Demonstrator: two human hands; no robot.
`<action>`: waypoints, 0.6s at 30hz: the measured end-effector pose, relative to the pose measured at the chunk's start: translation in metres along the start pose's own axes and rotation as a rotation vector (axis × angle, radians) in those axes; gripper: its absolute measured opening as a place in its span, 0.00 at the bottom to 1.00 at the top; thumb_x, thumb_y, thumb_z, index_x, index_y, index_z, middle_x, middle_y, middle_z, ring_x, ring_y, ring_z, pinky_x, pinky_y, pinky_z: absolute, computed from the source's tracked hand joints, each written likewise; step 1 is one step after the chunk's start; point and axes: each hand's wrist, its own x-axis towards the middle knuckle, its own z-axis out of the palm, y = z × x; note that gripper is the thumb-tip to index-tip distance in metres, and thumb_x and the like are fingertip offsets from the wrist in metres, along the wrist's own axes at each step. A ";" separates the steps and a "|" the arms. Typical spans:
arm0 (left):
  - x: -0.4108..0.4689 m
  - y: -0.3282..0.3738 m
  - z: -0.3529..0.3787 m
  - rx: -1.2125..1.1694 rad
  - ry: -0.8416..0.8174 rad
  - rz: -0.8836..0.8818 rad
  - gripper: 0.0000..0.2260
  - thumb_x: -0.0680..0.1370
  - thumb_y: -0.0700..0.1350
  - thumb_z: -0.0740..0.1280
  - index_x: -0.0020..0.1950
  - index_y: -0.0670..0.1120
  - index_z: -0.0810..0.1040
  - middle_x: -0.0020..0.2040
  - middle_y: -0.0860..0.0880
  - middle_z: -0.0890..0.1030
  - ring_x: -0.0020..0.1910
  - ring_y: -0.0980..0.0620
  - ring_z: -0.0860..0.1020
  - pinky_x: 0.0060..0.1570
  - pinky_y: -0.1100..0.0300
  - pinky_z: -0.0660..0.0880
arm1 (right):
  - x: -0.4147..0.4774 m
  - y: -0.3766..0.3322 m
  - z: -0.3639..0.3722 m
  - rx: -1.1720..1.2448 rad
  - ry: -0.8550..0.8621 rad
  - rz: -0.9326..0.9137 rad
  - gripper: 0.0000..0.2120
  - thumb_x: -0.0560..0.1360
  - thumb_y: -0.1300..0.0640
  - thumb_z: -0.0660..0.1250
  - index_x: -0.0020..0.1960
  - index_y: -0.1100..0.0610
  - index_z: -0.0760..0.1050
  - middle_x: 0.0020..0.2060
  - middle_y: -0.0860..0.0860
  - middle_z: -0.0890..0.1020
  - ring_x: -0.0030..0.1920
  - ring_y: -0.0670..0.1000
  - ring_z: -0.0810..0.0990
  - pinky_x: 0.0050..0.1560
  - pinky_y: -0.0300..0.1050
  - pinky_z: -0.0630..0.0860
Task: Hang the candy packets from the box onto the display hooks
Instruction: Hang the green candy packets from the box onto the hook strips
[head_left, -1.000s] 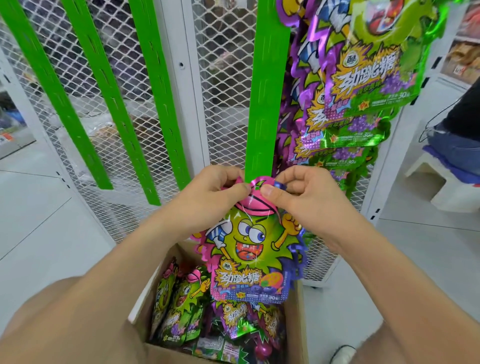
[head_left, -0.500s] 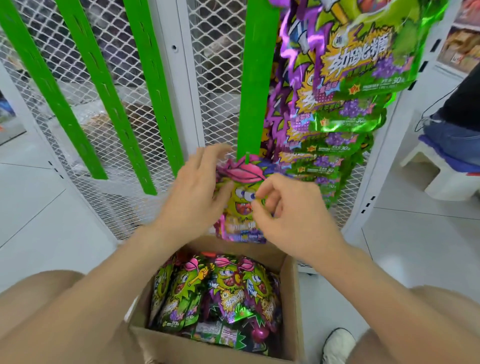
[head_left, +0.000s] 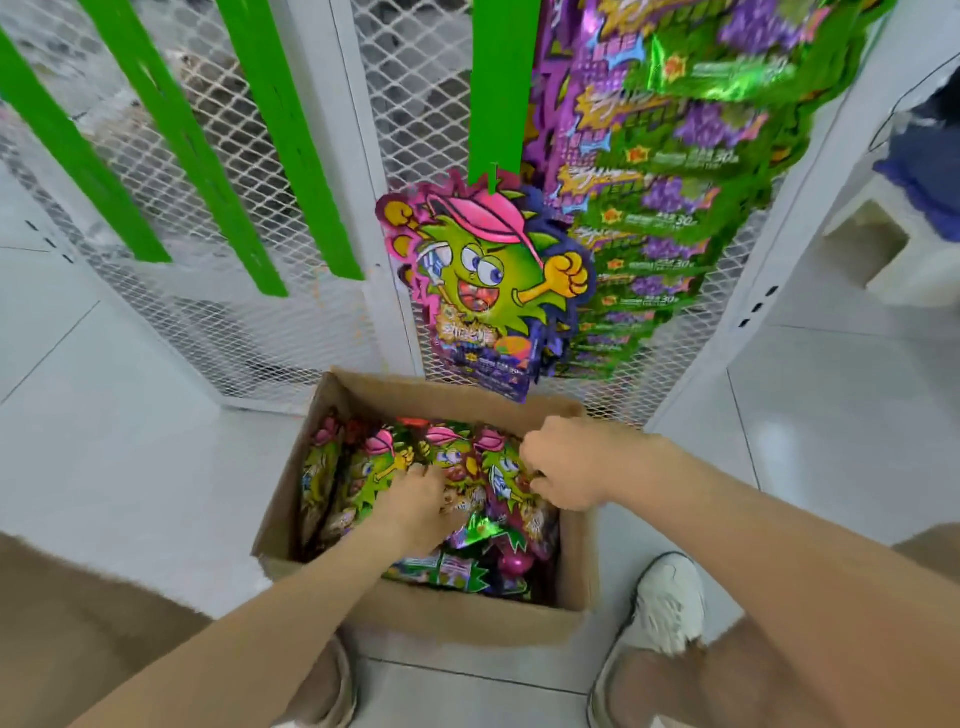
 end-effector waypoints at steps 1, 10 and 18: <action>0.004 0.004 0.005 -0.089 0.027 -0.021 0.30 0.80 0.70 0.63 0.66 0.45 0.75 0.61 0.42 0.77 0.64 0.38 0.75 0.61 0.42 0.77 | 0.003 0.003 0.003 0.000 -0.015 0.010 0.08 0.83 0.55 0.63 0.47 0.55 0.68 0.41 0.53 0.71 0.41 0.59 0.78 0.45 0.57 0.82; 0.031 0.047 -0.003 -0.789 0.114 -0.080 0.18 0.83 0.44 0.68 0.36 0.46 0.66 0.29 0.50 0.68 0.30 0.48 0.67 0.34 0.55 0.65 | 0.012 0.027 0.002 0.062 -0.039 0.034 0.17 0.83 0.57 0.62 0.37 0.54 0.63 0.36 0.54 0.72 0.38 0.58 0.76 0.42 0.53 0.78; -0.011 0.016 -0.075 -1.095 -0.043 0.111 0.10 0.86 0.43 0.63 0.45 0.49 0.73 0.37 0.49 0.74 0.37 0.48 0.76 0.44 0.52 0.79 | -0.010 0.033 -0.018 0.224 0.105 0.107 0.20 0.85 0.47 0.62 0.40 0.57 0.62 0.44 0.55 0.72 0.48 0.59 0.78 0.45 0.52 0.76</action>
